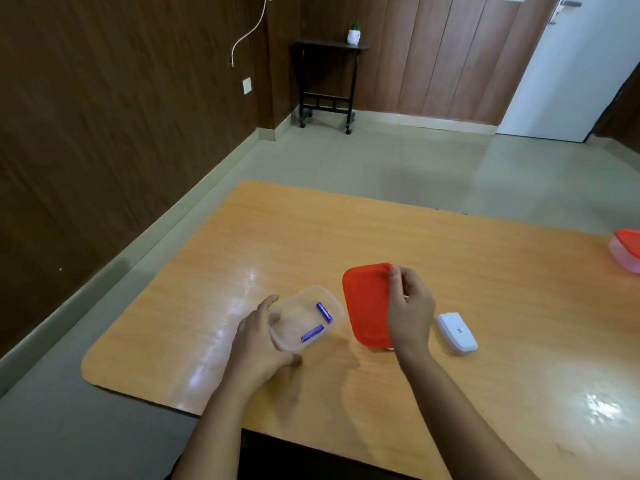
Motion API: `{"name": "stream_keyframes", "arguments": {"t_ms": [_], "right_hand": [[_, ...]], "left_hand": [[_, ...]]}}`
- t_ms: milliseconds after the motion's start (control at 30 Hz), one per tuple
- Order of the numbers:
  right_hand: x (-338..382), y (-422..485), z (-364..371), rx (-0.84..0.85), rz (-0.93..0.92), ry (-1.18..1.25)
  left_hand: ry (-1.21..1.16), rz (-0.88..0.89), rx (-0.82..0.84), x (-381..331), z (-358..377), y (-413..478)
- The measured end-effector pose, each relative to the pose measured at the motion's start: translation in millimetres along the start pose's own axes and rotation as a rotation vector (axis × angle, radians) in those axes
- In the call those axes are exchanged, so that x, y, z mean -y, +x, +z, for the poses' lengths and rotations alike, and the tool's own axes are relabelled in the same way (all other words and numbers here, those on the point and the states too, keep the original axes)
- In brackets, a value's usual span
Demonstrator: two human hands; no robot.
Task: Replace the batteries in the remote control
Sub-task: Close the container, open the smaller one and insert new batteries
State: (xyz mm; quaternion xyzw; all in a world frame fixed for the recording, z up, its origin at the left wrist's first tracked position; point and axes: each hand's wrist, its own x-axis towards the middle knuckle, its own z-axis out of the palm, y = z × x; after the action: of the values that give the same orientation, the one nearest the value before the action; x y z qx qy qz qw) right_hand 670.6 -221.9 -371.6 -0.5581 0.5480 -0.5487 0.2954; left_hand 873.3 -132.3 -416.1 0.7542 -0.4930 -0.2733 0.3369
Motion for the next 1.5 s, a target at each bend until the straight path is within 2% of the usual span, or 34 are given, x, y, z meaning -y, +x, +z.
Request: {"name": "stream_keyframes", "arguments": {"t_ms": [67, 133, 233, 300, 367, 467, 567, 633, 733, 800, 867, 933, 1000, 1167, 1267, 1367, 1500], "right_hand": [[1, 18, 6, -0.045, 0.169, 0.093], [-1, 37, 20, -0.043, 0.304, 0.172], [0, 59, 48, -0.031, 0.542, 0.388], [3, 65, 63, -0.042, 0.653, 0.509], [4, 65, 75, -0.031, 0.711, 0.55], [-2, 60, 89, 0.011, 0.751, 0.476], [0, 48, 87, 0.186, 0.7, 0.26], [3, 36, 76, 0.321, 0.592, 0.066], [5, 14, 59, 0.335, 0.252, -0.124], [4, -1, 55, 0.427, 0.013, -0.334], [1, -11, 58, 0.564, -0.182, -0.647], [2, -19, 61, 0.63, -0.303, -0.911], [2, -22, 65, 0.62, -0.337, -1.018], [-4, -23, 72, 0.588, -0.305, -1.048], [-5, -21, 72, 0.593, -0.319, -0.981], [2, -22, 59, 0.542, -0.254, -0.714], [16, -22, 6, 0.409, 0.101, -0.236]], "left_hand": [[0.043, 0.002, 0.03, -2, 0, 2], [-0.02, 0.009, 0.044, -5, 0, 4], [-0.389, -0.004, -0.051, -9, -2, 9], [-0.504, -0.046, -0.145, -12, -4, 9], [-0.453, -0.066, -0.217, -13, -4, 8], [-0.308, -0.116, -0.288, -14, -6, 6], [-0.215, -0.156, -0.335, -13, -8, 5], [-0.213, -0.171, -0.357, -11, -9, 6], [-0.24, -0.15, -0.391, -14, -9, 8], [-0.299, -0.114, -0.397, -18, -7, 9], [-0.348, -0.082, -0.396, -23, -4, 9], [-0.379, -0.059, -0.392, -27, 0, 8], [-0.39, -0.046, -0.379, -29, 3, 8], [-0.396, -0.045, -0.404, -29, 3, 10], [-0.421, -0.021, -0.431, -30, 1, 10], [-0.486, 0.036, -0.453, -34, 0, 9], [-0.625, 0.097, -0.402, -42, 1, 6]]}}
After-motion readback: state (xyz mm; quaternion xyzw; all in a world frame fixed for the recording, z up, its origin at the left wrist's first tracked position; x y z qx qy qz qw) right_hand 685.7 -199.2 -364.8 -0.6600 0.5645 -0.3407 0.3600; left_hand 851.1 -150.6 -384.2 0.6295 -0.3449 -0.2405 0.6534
